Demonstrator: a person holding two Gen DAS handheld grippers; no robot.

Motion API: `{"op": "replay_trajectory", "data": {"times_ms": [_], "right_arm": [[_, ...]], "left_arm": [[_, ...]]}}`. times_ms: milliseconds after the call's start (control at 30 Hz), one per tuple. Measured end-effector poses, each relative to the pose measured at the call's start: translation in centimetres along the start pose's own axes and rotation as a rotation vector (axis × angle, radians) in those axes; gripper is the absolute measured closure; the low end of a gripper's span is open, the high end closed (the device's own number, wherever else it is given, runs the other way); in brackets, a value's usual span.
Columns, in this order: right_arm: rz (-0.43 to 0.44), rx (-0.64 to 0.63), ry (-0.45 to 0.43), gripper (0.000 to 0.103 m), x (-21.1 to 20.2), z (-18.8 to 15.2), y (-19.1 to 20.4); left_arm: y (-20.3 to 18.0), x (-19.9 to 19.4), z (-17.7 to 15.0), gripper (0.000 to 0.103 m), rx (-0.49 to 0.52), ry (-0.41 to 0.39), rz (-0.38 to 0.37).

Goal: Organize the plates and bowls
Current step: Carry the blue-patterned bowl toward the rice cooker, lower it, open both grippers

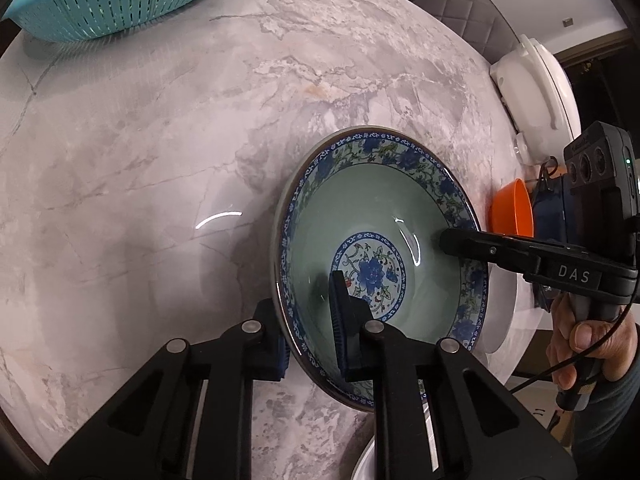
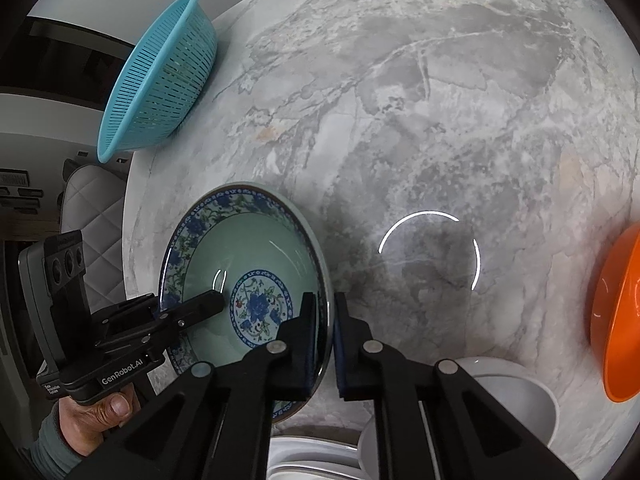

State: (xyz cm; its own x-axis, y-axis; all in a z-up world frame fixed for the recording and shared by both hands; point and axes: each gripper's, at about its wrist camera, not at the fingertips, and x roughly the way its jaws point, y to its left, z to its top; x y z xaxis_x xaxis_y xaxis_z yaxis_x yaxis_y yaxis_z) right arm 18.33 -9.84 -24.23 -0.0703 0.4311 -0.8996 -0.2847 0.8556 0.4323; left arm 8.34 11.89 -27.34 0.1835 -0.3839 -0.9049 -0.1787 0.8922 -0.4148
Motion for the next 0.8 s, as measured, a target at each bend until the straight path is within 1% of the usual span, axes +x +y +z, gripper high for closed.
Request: {"op": "replay_trajectory", "data": {"times_ms": [100,200,367,500,600,700,800], "right_arm": [[-0.004,-0.007,-0.028,0.093,-1.0,-0.3,0.5],[-0.001,-0.002,-0.069,0.093,-2.8,-1.2,0.7],[0.001,0.02,-0.159,0.093,-6.6,-4.0,1.1],[-0.007,0.044,-0.247,0.093,-10.7,-7.1,0.7],[-0.012,0.061,-0.314,0.093,-13.6,-10.0,0.0],[0.001,0.075,-0.372,0.093,-16.0,-12.9,-1.5],[0.009,0.082,-0.406,0.093,-17.9,-15.6,-3.7]], "left_arm": [[-0.9,-1.1,-0.2,0.088,0.023,-0.016,-0.006],[-2.2,-2.6,-0.6,0.088,0.058,-0.031,-0.018],[-5.7,-5.4,-1.7,0.088,0.135,-0.067,-0.046],[-9.7,-7.1,-3.2,0.088,0.202,-0.078,-0.086],[-13.2,-7.9,-5.0,0.088,0.245,-0.084,-0.103],[-16.7,-7.9,-7.0,0.088,0.266,-0.08,-0.115],[-20.6,-6.7,-8.9,0.088,0.283,-0.069,-0.108]]}}
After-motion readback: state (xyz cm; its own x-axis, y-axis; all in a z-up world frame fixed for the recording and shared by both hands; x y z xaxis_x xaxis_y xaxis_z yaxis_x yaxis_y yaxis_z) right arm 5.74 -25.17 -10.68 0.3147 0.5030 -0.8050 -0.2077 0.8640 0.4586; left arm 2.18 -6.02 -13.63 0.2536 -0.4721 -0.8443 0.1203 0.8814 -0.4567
